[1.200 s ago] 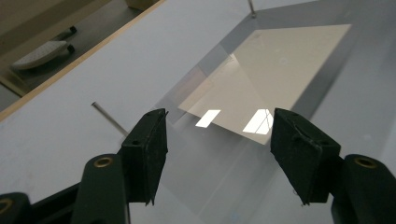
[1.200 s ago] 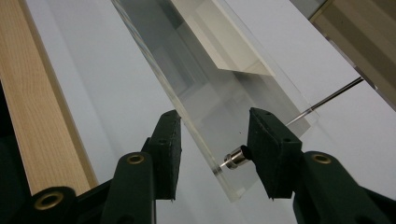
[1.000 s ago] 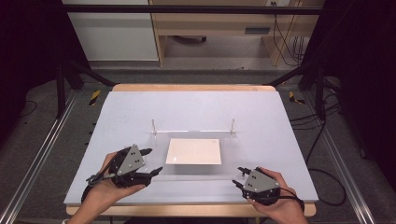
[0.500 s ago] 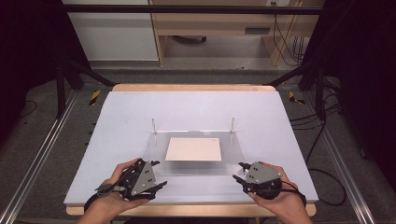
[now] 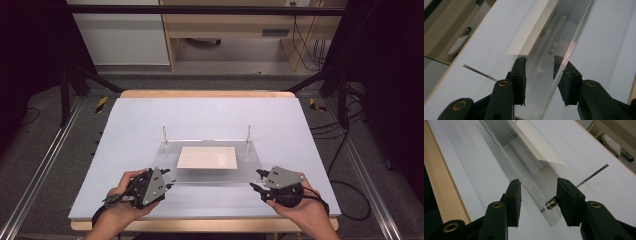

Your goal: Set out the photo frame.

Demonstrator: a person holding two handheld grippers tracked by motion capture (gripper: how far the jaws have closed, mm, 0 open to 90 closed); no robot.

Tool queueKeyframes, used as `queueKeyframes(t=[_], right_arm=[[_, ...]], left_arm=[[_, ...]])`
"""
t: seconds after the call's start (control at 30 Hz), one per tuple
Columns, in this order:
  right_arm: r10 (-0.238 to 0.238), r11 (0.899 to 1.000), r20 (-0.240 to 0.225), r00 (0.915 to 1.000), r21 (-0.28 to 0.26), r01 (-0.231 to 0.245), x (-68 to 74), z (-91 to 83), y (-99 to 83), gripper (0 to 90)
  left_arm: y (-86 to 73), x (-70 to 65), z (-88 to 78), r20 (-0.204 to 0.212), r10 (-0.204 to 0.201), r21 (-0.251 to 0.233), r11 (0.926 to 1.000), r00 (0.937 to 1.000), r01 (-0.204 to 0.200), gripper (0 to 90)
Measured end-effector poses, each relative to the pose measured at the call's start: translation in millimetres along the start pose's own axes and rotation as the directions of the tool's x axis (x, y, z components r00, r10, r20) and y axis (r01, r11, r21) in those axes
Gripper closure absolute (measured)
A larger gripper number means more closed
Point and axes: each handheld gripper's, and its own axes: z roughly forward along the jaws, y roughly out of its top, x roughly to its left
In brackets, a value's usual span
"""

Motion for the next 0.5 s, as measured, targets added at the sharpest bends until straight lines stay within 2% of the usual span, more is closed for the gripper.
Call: queueKeyframes(t=[0.07,0.2,0.27,0.33,0.43,0.5], right_arm=[[0.008,1.000,-0.001,1.0000,-0.009,-0.008,-1.8,-0.6,0.5,55.9],[0.010,0.999,0.003,0.9999,-0.038,-0.010,-4.3,-1.5,0.7,55.6],[0.015,0.999,0.001,0.9999,-0.050,-0.015,-6.3,-1.6,-0.6,49.9],[0.017,0.999,0.020,0.9997,-0.049,-0.016,-8.9,-1.7,-3.8,46.6],[0.022,0.998,0.043,0.9988,-0.057,-0.020,-14.5,-1.0,-8.3,47.2],[0.018,0.999,0.055,0.9983,-0.050,-0.015,-18.0,0.7,-9.5,52.0]], left_arm=[[2.4,0.0,-1.1,-0.017,-0.005,0.000,1.0000,0.9998,0.005,62.7],[5.5,5.7,-2.4,-0.010,-0.021,0.002,0.9998,0.9997,0.021,62.8],[7.0,7.4,-2.9,-0.013,-0.030,-0.004,0.9996,0.9995,0.030,63.4],[8.8,10.0,-3.5,-0.010,-0.029,-0.002,0.9996,0.9995,0.029,64.0],[10.7,14.5,-4.3,-0.006,-0.043,-0.009,0.9990,0.9990,0.043,64.3],[12.4,18.7,-4.8,-0.003,-0.068,-0.021,0.9974,0.9976,0.068,64.6]])
